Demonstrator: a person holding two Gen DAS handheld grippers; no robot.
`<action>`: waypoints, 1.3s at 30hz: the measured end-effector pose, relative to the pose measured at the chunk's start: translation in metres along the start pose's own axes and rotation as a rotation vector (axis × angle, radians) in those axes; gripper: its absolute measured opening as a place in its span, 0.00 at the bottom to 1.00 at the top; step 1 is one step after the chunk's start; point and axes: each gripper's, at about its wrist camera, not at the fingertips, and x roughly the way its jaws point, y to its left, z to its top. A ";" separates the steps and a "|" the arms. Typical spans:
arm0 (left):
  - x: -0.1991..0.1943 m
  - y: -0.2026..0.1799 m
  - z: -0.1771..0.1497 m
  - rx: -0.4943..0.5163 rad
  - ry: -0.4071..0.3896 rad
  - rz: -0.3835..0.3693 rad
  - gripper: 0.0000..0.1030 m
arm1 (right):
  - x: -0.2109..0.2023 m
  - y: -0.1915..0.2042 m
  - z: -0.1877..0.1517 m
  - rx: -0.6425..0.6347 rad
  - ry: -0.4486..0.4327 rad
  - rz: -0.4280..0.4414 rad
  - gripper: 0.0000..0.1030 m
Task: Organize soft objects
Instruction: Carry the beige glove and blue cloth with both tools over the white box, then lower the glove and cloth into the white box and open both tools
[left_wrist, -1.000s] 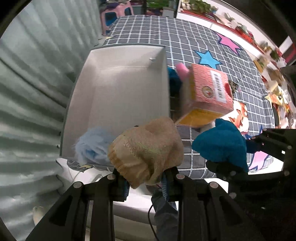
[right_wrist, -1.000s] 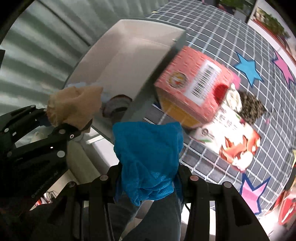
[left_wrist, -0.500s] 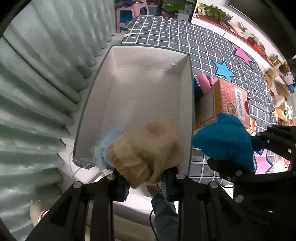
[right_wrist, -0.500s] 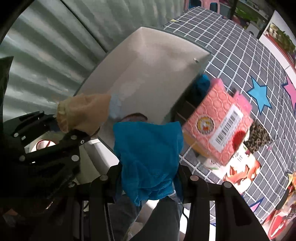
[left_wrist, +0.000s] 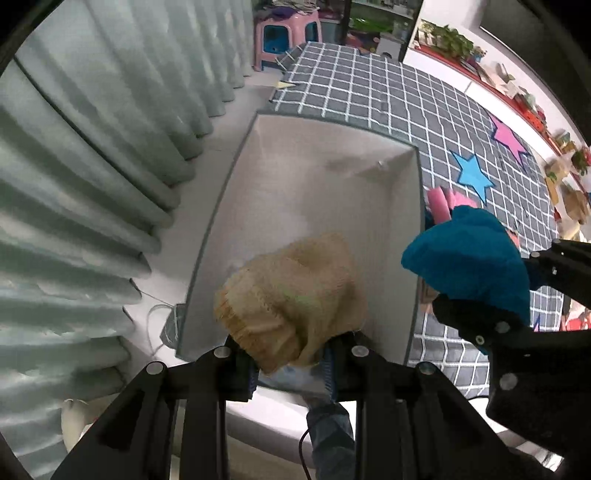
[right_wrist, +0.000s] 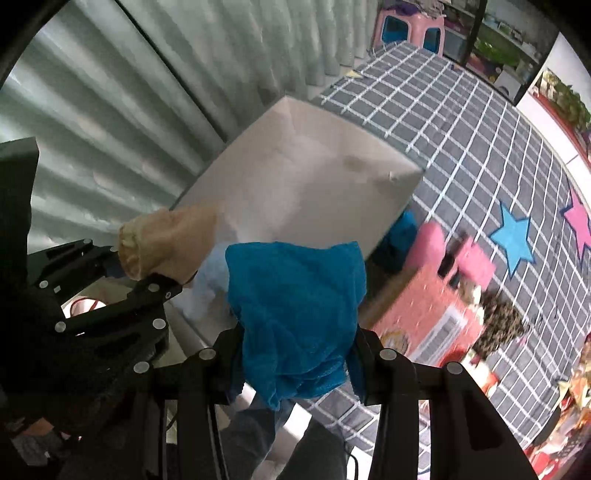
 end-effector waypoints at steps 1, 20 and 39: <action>0.000 0.001 0.003 -0.002 -0.004 0.004 0.29 | -0.001 0.000 0.005 -0.004 -0.006 -0.002 0.45; 0.026 0.003 0.056 -0.099 0.026 0.021 0.29 | 0.010 -0.030 0.054 0.029 -0.028 -0.004 0.45; 0.070 -0.002 0.076 -0.137 0.093 0.067 0.29 | 0.037 -0.056 0.083 0.112 0.000 0.013 0.45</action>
